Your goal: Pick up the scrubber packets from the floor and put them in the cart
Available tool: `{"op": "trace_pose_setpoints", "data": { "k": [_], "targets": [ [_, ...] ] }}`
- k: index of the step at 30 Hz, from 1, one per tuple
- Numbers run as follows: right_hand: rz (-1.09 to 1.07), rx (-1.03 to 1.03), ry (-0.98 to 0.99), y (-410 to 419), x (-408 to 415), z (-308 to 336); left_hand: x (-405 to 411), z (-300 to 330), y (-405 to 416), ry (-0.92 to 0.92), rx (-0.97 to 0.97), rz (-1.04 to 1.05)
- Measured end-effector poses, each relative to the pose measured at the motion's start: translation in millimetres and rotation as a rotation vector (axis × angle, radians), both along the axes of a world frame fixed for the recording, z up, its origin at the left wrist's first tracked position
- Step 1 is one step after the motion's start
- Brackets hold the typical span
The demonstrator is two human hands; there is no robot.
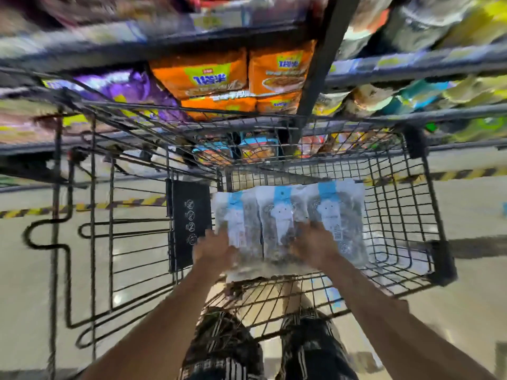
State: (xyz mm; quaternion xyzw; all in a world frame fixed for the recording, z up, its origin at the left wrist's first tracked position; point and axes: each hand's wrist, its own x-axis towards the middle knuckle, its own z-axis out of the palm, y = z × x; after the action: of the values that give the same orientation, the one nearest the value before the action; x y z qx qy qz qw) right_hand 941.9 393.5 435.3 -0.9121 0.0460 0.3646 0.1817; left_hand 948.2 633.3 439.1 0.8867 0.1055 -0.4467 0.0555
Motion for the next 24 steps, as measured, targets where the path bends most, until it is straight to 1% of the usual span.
{"op": "trace_pose_setpoints", "data": {
  "k": [2, 3, 6, 11, 15, 19, 21, 24],
  "targets": [
    [-0.006, -0.057, -0.018, -8.2, -7.2, 41.7, 6.5, 34.7, 3.8, -0.072, 0.075, -0.144],
    [-0.05, -0.073, -0.056, -15.2, -12.7, 58.4, 9.7, 54.9, 4.9, -0.122, 0.096, -0.199],
    [-0.174, -0.146, -0.203, -34.1, -39.3, 120.9, 13.7, 118.6, 5.2, -0.277, 0.083, -0.35],
    [-0.348, -0.327, -0.415, -39.6, -110.5, 235.4, 1.7, 227.3, -12.8, -0.596, -0.025, -0.576],
    [-0.509, -0.418, -0.525, -32.1, -179.4, 312.8, -25.2, 297.7, -41.7, -0.783, -0.21, -0.662],
    [-0.681, -0.473, -0.64, -34.4, -262.5, 352.4, -77.6, 338.1, -85.7, -0.932, -0.402, -0.762],
    [-0.782, -0.482, -0.652, -40.0, -304.9, 360.5, -115.8, 351.0, -112.4, -0.907, -0.435, -0.844],
    [-0.901, -0.491, -0.661, -49.3, -370.1, 360.7, -176.2, 359.1, -151.3, -0.921, -0.531, -1.051]
  ]
}}
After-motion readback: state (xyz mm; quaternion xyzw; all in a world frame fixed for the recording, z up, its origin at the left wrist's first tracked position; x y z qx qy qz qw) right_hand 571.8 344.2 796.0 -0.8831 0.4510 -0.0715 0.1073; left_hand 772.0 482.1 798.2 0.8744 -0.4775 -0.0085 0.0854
